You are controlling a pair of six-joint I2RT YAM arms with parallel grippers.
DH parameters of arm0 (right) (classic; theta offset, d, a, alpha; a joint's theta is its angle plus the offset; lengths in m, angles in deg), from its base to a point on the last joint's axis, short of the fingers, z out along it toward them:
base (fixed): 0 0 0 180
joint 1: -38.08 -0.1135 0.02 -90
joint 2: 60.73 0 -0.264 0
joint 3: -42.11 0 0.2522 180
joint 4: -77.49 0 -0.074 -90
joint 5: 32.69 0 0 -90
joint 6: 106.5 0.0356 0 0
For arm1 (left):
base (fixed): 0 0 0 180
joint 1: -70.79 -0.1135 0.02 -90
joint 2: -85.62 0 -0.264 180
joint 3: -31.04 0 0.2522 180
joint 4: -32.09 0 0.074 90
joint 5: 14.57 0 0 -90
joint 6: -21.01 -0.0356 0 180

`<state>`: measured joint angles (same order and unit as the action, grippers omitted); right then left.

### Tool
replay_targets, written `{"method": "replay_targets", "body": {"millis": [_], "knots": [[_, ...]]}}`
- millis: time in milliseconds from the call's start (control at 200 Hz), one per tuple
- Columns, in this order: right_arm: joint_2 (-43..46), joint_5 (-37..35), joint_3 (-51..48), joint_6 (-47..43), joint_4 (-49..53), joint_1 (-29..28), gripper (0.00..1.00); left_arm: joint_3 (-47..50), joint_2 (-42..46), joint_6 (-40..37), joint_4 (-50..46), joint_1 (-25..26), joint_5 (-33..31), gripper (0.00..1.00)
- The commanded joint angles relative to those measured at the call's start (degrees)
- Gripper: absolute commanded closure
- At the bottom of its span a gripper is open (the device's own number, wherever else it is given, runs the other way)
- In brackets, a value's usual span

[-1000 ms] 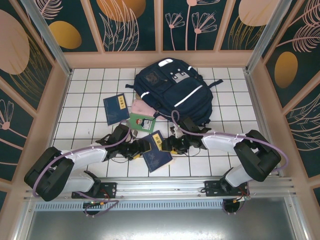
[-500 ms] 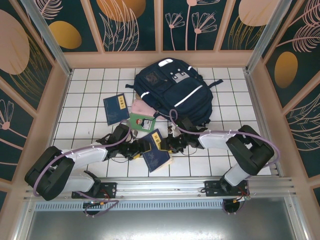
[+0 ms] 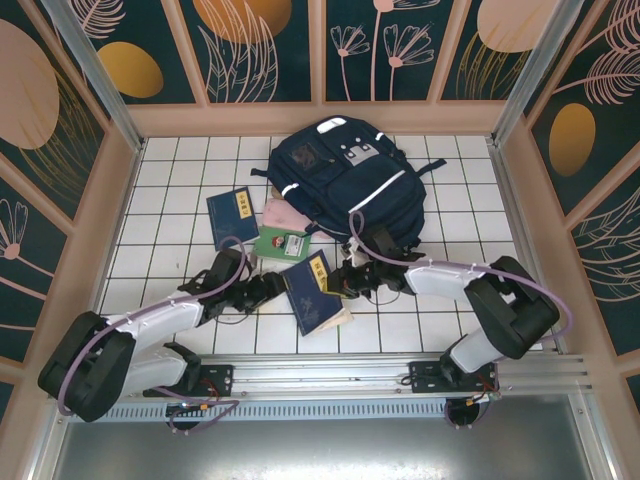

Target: Pack the student bag

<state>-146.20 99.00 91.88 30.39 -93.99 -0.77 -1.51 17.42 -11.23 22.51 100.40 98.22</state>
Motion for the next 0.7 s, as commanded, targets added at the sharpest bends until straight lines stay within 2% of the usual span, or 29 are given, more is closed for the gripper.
{"method": "replay_targets", "body": {"millis": [0, 185, 415, 696], "knots": [[4.1, 2.9, -0.2, 0.9, -4.0, 1.8, 0.92, 4.1, 1.3, 5.0, 9.1, -1.8, 4.3, 0.30], [8.3, 5.7, 0.7, 1.1, -4.6, 3.3, 0.94, 5.0, 1.7, 10.9, 22.6, -2.0, 9.0, 0.26], [12.6, 7.1, 1.0, 2.9, -6.8, 4.3, 0.95, 5.9, 4.3, 16.6, 34.2, -2.0, 8.9, 0.23], [15.7, 11.2, 0.2, 5.6, -13.4, 4.7, 0.94, 4.3, 1.6, 17.9, 38.1, -2.0, 11.3, 0.22]]}}
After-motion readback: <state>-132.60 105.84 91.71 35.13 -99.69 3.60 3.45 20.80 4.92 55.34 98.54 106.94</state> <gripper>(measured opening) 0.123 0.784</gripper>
